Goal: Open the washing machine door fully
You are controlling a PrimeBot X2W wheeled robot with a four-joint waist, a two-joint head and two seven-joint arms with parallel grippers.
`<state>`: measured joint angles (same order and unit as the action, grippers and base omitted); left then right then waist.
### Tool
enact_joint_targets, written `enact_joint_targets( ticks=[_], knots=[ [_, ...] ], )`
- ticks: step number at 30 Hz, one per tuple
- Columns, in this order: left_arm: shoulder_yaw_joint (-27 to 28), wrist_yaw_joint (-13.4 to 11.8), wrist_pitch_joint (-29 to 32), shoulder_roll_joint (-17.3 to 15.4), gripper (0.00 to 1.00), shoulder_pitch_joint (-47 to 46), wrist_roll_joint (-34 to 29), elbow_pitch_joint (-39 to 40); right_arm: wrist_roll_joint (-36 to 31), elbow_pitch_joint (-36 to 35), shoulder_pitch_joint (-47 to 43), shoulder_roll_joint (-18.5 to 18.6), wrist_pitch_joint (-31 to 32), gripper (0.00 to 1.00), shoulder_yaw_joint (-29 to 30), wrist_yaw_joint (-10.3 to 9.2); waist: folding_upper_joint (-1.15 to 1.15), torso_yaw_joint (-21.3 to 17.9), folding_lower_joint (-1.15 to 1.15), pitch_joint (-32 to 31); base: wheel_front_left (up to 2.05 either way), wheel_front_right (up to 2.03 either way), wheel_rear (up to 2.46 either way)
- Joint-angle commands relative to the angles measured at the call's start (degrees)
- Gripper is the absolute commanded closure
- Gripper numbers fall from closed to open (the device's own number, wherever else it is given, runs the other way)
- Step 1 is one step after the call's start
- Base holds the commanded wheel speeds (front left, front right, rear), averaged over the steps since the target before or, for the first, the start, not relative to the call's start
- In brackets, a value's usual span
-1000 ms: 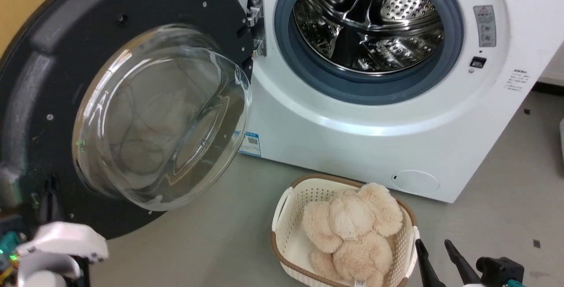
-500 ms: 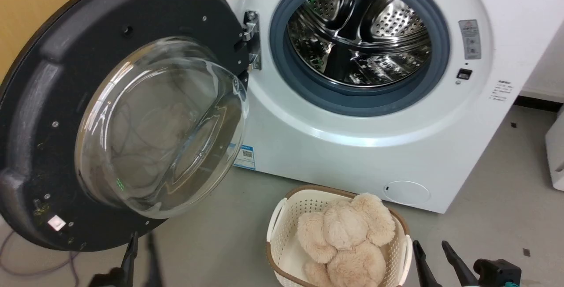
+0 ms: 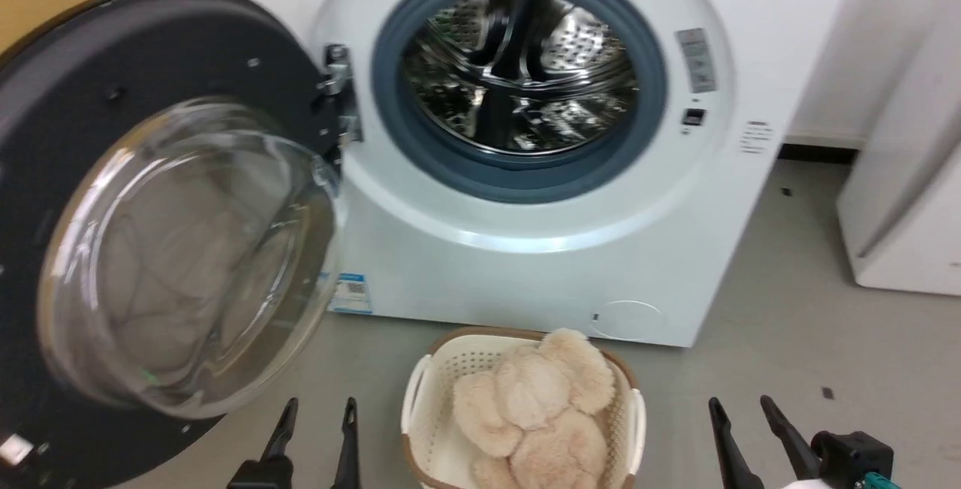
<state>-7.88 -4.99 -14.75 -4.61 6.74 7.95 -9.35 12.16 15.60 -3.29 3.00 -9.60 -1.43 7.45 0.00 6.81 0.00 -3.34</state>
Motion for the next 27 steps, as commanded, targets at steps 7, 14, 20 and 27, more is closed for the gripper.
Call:
enact_joint_targets(
  ticks=[7,14,20,27],
  knots=[
    [-1.0,0.2,-0.1,-0.6,0.00,-2.6,-0.9,-2.2,-1.3,-2.3,-1.9,-0.1,1.1,0.00,1.3,0.03,0.00,-6.3,0.00,-0.2,0.00,0.00,0.00],
    [-1.3,-0.3,-0.1,-0.4,0.00,-3.4,-0.5,-3.6,-1.4,-4.0,-2.6,-0.1,1.7,0.00,1.2,0.03,0.00,-8.4,0.00,0.0,0.00,0.00,0.00],
    [-1.5,-0.1,0.0,-0.2,1.00,-3.2,-0.1,-4.3,-1.1,-4.3,-2.2,0.0,1.9,1.00,1.4,0.00,0.00,-8.3,0.00,0.0,0.00,0.00,0.00],
    [-1.1,0.1,0.6,0.0,1.00,-3.3,-0.4,-3.8,-1.5,-4.7,-2.0,0.0,2.2,1.00,1.3,0.00,0.00,-8.2,0.00,0.1,0.00,0.00,0.00]
  ],
)
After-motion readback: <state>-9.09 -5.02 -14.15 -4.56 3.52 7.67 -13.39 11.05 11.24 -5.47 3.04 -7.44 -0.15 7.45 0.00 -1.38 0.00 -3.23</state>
